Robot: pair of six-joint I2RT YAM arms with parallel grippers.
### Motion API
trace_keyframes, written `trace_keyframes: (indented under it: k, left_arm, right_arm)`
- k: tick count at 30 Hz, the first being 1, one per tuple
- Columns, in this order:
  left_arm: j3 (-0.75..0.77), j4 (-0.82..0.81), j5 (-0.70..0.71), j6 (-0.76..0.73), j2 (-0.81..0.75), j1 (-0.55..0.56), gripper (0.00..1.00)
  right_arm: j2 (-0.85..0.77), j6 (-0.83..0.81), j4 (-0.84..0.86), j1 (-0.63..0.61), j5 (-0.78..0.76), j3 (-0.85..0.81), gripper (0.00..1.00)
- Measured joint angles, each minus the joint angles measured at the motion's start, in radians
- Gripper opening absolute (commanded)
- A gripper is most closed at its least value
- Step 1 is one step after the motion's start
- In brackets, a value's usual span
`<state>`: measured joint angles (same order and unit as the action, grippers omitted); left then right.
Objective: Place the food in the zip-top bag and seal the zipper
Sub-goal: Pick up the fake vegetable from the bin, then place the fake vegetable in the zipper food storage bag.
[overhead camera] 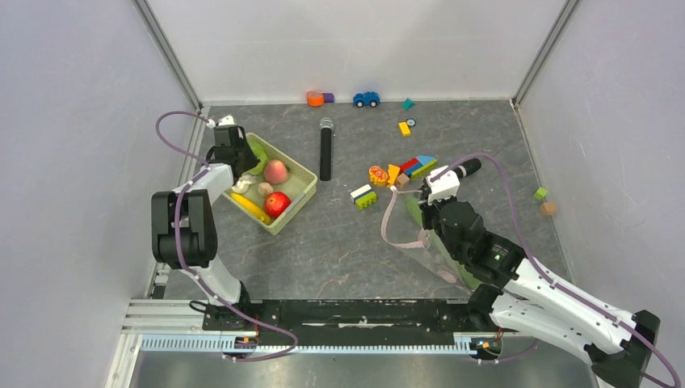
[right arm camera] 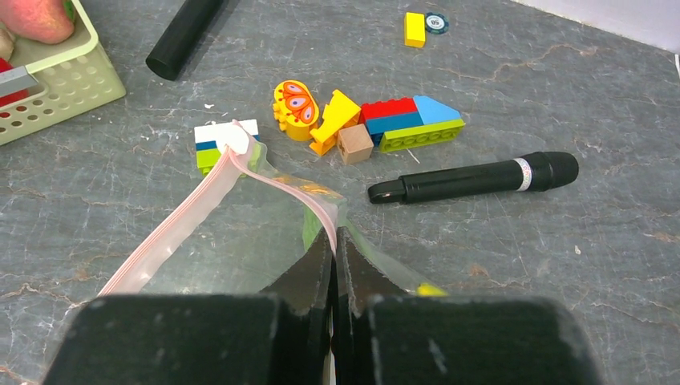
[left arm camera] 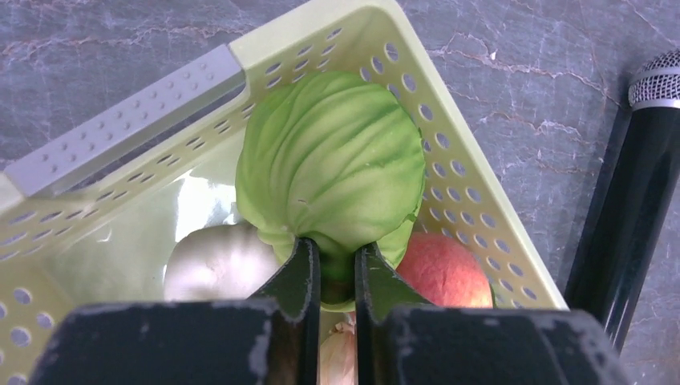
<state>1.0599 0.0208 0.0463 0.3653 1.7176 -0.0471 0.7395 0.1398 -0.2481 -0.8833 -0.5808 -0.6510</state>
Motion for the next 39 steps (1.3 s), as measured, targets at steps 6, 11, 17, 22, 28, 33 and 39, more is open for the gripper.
trace_keyframes:
  k: [6, 11, 17, 22, 28, 33, 39]
  left_arm:
    - [-0.121, -0.031, -0.006, 0.024, -0.175, -0.001, 0.02]
    - [-0.252, -0.135, -0.056, 0.115, -0.422, -0.001, 0.02]
    - [-0.328, -0.251, -0.219, 0.251, -0.615, 0.117, 0.02]
    - [-0.330, -0.294, -0.303, 0.248, -0.682, 0.492, 0.02]
    - [-0.358, -0.400, -0.422, 0.246, -0.694, 0.719, 0.02]
    - [-0.349, -0.448, -0.540, 0.199, -0.617, 0.825, 0.02]
    - [-0.340, -0.472, -0.641, 0.144, -0.474, 0.919, 0.02]
  right_arm:
    - [-0.042, 0.000, 0.013, 0.000, 0.018, 0.026, 0.04]
    - [-0.082, 0.000, 0.022, 0.000, 0.024, 0.046, 0.02]
    - [-0.120, 0.000, 0.031, 0.000, 0.020, 0.063, 0.02]
    - [-0.143, 0.000, 0.039, 0.000, 0.020, 0.079, 0.02]
    - [-0.148, 0.001, 0.045, 0.000, 0.029, 0.079, 0.02]
    - [-0.156, 0.008, 0.045, 0.000, 0.051, 0.079, 0.02]
    - [-0.156, 0.025, 0.043, 0.000, 0.119, 0.066, 0.02]
